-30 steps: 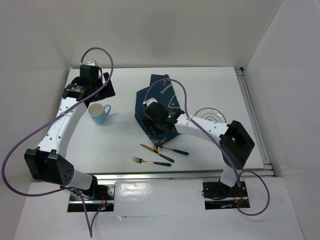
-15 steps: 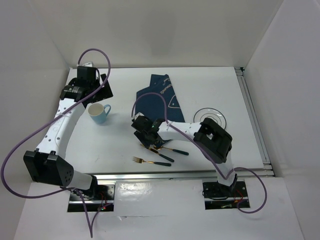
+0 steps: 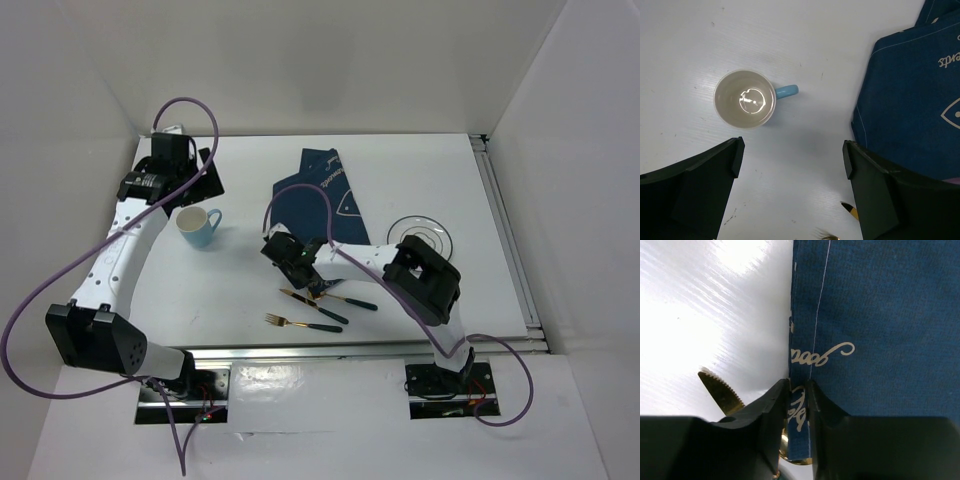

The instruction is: Set the dinner table for one person

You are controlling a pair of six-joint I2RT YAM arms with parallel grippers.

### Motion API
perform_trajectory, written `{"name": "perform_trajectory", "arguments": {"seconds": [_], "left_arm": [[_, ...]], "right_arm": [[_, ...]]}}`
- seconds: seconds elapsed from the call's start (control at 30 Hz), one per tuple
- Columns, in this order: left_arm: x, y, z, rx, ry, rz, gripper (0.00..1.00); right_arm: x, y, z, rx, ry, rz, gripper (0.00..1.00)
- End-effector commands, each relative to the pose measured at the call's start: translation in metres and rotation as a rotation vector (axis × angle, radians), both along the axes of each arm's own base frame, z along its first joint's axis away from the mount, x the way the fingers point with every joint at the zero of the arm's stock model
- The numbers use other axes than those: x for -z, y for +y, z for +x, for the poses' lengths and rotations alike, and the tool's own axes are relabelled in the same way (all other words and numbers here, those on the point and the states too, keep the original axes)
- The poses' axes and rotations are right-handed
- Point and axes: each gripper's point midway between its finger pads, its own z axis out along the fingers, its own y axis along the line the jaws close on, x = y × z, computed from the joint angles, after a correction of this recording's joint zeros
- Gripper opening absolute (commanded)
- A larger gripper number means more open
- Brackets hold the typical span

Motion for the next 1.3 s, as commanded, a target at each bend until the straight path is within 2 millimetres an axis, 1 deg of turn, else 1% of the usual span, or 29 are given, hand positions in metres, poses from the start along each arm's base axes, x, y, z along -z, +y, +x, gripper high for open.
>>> {"name": "perform_trajectory", "arguments": {"seconds": [0.0,0.03,0.1,0.13,0.17,0.23,0.33,0.37,0.43,0.47,0.5,0.57,0.6,0.63,0.67,0.7,0.73,0.77,0.8,0.83,0.87,0.9,1.0,1.03,1.1,1.13,1.17,1.2,1.27], "left_arm": [[-0.010,0.000,-0.005,0.000,-0.030,-0.018,0.99],[-0.010,0.000,-0.005,0.000,-0.030,-0.018,0.99],[-0.010,-0.002,-0.006,0.007,-0.029,-0.024,0.99],[-0.013,-0.001,-0.007,0.007,-0.038,-0.025,0.99],[-0.013,-0.001,-0.007,0.007,-0.038,-0.025,0.99],[-0.013,-0.001,-0.007,0.007,-0.038,-0.025,0.99],[-0.013,-0.003,-0.009,0.014,-0.037,-0.031,0.99],[-0.013,-0.003,-0.009,0.014,-0.037,-0.031,0.99],[-0.013,-0.004,-0.009,0.021,-0.037,-0.037,0.99],[-0.013,-0.004,-0.009,0.021,-0.037,-0.037,0.99],[-0.013,-0.004,-0.009,0.021,-0.037,-0.037,0.99],[-0.012,-0.006,-0.009,0.028,-0.036,-0.044,0.99],[-0.009,-0.006,-0.011,0.033,-0.026,-0.036,0.99],[-0.009,-0.008,-0.011,0.042,-0.025,-0.044,0.99],[-0.009,-0.008,-0.011,0.043,-0.025,-0.044,0.99],[-0.009,-0.009,-0.011,0.049,-0.025,-0.050,0.99],[-0.009,-0.011,-0.011,0.056,-0.024,-0.056,0.99],[-0.009,-0.011,-0.011,0.056,-0.024,-0.056,0.99],[-0.008,-0.011,-0.011,0.062,-0.023,-0.050,0.99],[-0.002,-0.013,-0.011,0.071,-0.004,-0.057,0.99],[0.002,-0.015,-0.013,0.089,0.007,-0.061,0.99],[0.002,-0.018,-0.013,0.099,0.008,-0.070,0.99],[0.012,-0.026,-0.014,0.140,0.031,-0.096,0.99],[0.016,-0.028,-0.013,0.149,0.044,-0.104,0.99],[0.029,-0.035,-0.016,0.189,0.082,-0.126,0.99],[0.033,-0.039,-0.016,0.231,0.097,-0.122,0.98],[0.041,-0.043,-0.018,0.259,0.119,-0.134,0.96],[0.052,-0.051,-0.020,0.289,0.157,-0.170,0.93],[0.065,-0.066,-0.024,0.360,0.201,-0.208,0.80]], "right_arm": [[0.006,0.005,0.004,0.018,-0.004,0.005,0.21],[0.007,0.006,0.002,0.014,0.004,0.010,0.15],[-0.001,0.007,0.008,0.023,-0.007,0.027,0.03],[-0.003,0.009,0.008,0.019,-0.002,0.033,0.00],[-0.017,0.012,0.015,0.020,-0.023,0.060,0.00],[-0.032,0.016,0.018,0.010,-0.045,0.083,0.00],[-0.066,0.024,0.027,0.000,-0.066,0.169,0.00],[-0.078,0.024,0.033,0.009,-0.075,0.200,0.00],[-0.102,0.025,0.040,0.010,-0.090,0.266,0.00],[-0.111,0.026,0.042,0.004,-0.085,0.297,0.00],[-0.122,0.021,0.049,0.024,-0.089,0.328,0.00],[-0.132,0.018,0.054,0.029,-0.078,0.378,0.00],[-0.138,0.013,0.063,0.051,-0.077,0.408,0.00],[-0.146,0.011,0.066,0.052,-0.083,0.435,0.00],[-0.142,0.007,0.067,0.078,-0.056,0.450,0.00],[-0.146,0.000,0.073,0.089,-0.039,0.488,0.00],[-0.148,-0.004,0.073,0.095,-0.029,0.510,0.00],[-0.150,-0.005,0.076,0.111,-0.017,0.538,0.00],[-0.150,-0.008,0.072,0.108,0.011,0.558,0.00],[-0.155,-0.014,0.079,0.124,0.007,0.587,0.00],[-0.152,-0.014,0.077,0.122,0.040,0.613,0.00],[-0.153,-0.021,0.083,0.144,0.049,0.628,0.00],[-0.146,-0.031,0.085,0.176,0.100,0.656,0.00],[-0.149,-0.035,0.090,0.183,0.109,0.685,0.00],[-0.147,-0.042,0.092,0.215,0.135,0.726,0.00],[-0.152,-0.050,0.096,0.223,0.151,0.769,0.00],[-0.164,-0.052,0.100,0.216,0.133,0.816,0.00],[-0.164,-0.056,0.103,0.226,0.143,0.838,0.00],[-0.169,-0.068,0.106,0.240,0.163,0.880,0.00]]}}
